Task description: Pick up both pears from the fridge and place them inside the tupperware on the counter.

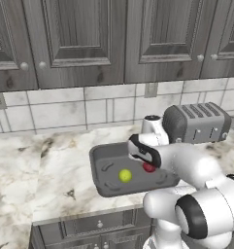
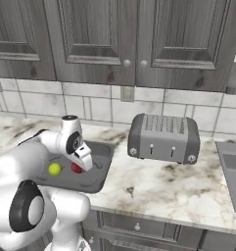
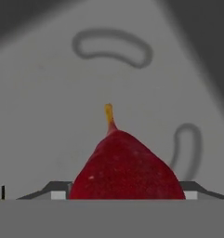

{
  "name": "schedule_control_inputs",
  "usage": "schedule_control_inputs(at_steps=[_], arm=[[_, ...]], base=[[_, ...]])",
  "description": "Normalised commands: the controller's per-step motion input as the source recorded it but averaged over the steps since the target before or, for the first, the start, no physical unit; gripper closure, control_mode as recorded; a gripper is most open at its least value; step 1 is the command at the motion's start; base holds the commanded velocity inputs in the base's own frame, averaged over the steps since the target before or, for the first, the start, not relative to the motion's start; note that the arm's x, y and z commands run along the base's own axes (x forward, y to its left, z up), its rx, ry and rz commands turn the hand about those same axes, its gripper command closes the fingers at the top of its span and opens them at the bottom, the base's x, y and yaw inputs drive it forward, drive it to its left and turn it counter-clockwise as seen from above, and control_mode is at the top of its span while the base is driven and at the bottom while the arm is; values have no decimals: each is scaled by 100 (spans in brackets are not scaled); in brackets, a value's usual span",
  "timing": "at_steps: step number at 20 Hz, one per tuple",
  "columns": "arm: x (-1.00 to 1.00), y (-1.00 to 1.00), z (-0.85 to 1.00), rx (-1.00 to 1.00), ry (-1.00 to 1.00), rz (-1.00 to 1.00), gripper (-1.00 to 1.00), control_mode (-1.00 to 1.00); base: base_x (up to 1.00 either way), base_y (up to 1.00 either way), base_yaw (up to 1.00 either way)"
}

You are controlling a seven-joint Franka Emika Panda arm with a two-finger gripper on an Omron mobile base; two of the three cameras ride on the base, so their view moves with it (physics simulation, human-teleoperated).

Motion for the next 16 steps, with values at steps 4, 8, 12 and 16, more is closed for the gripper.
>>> schedule_control_inputs(at_steps=[4, 8, 12, 16], arm=[[20, 0, -37, 0, 1, 0, 100, -100], [2, 5, -39, -2, 0, 0, -100, -100], [-15, 0, -27, 0, -21, 0, -100, -100], [-46, 0, -8, 0, -39, -1, -100, -100]], base=[[0, 0, 0], [0, 0, 0], [0, 0, 0], [0, 0, 0]])
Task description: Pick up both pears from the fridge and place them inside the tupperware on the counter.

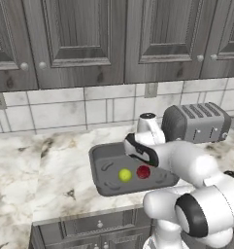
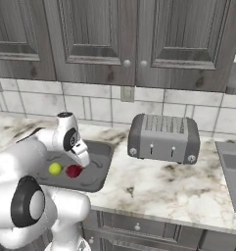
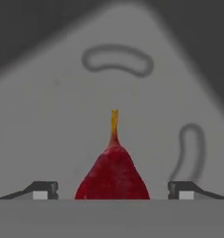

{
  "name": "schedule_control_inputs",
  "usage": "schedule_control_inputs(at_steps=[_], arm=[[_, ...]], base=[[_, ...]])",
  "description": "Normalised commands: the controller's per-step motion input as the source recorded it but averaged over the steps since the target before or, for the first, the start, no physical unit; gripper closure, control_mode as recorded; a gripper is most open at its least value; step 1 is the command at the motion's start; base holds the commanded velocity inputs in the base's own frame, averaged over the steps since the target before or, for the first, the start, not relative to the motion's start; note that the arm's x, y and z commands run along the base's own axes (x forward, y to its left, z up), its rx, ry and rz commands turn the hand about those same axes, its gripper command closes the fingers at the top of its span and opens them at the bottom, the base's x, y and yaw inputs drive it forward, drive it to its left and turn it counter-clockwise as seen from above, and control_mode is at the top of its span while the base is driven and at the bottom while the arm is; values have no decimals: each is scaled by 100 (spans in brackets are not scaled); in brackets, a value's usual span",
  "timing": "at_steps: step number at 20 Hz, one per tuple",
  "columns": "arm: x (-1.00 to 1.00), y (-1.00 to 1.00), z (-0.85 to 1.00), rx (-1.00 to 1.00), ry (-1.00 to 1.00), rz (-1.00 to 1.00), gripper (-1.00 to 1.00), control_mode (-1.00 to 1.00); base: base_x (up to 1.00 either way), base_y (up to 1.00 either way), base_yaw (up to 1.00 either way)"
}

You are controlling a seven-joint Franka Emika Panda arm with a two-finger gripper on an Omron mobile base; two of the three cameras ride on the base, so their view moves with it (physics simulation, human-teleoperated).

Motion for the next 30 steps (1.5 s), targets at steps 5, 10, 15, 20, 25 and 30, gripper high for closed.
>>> schedule_control_inputs(at_steps=[5, 10, 15, 20, 25, 30], arm=[[-51, -1, 2, 0, -35, -9, -100, -100], [-51, -6, 35, 0, -33, -17, -100, -100], [-34, -5, 60, 0, -14, -13, -100, -100], [-47, -1, 46, 0, 0, -3, -100, -100], [-52, 0, 55, 0, -1, 0, -100, -100], [-62, 0, 48, 0, -6, 0, -100, -100]], base=[[0, 0, 0], [0, 0, 0], [0, 0, 0], [0, 0, 0], [0, 0, 0], [0, 0, 0]])
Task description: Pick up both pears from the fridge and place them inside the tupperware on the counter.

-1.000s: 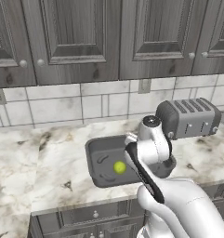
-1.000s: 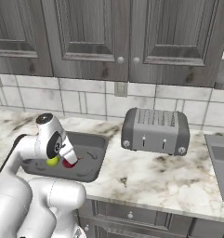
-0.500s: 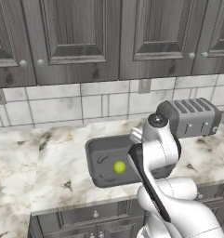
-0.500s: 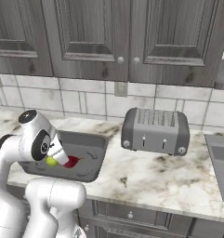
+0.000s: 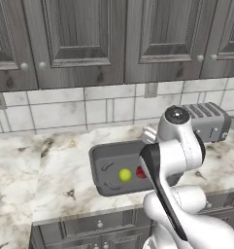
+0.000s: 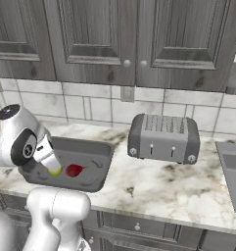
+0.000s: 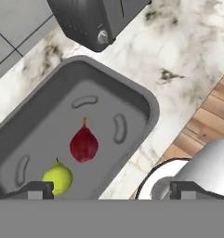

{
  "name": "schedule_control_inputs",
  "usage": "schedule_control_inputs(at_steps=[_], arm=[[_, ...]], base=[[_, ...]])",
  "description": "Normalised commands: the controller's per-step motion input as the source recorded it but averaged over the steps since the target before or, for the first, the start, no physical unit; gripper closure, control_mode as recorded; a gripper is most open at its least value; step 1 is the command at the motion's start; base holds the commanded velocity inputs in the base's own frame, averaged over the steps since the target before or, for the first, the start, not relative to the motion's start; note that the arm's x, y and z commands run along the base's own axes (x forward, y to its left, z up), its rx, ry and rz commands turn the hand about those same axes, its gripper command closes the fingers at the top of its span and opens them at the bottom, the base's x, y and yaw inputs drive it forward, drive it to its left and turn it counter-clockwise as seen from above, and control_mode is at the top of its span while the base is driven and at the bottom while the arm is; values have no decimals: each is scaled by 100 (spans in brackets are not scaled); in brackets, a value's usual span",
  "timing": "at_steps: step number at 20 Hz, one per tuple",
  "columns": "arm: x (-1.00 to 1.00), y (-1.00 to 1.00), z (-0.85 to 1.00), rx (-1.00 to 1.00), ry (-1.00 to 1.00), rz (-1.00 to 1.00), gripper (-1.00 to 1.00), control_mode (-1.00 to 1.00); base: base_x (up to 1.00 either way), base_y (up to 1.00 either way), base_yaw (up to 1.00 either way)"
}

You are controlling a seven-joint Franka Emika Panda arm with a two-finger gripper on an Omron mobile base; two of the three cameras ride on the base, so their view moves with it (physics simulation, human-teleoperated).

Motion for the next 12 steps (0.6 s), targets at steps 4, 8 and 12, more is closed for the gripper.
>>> schedule_control_inputs(at_steps=[4, 8, 12], arm=[[-61, 0, 49, 0, -12, 0, -100, -100], [-50, 0, 55, 0, -15, 0, -100, -100], [-36, 0, 60, 0, -10, 0, -100, -100]], base=[[0, 0, 0], [0, 0, 0], [0, 0, 0]])
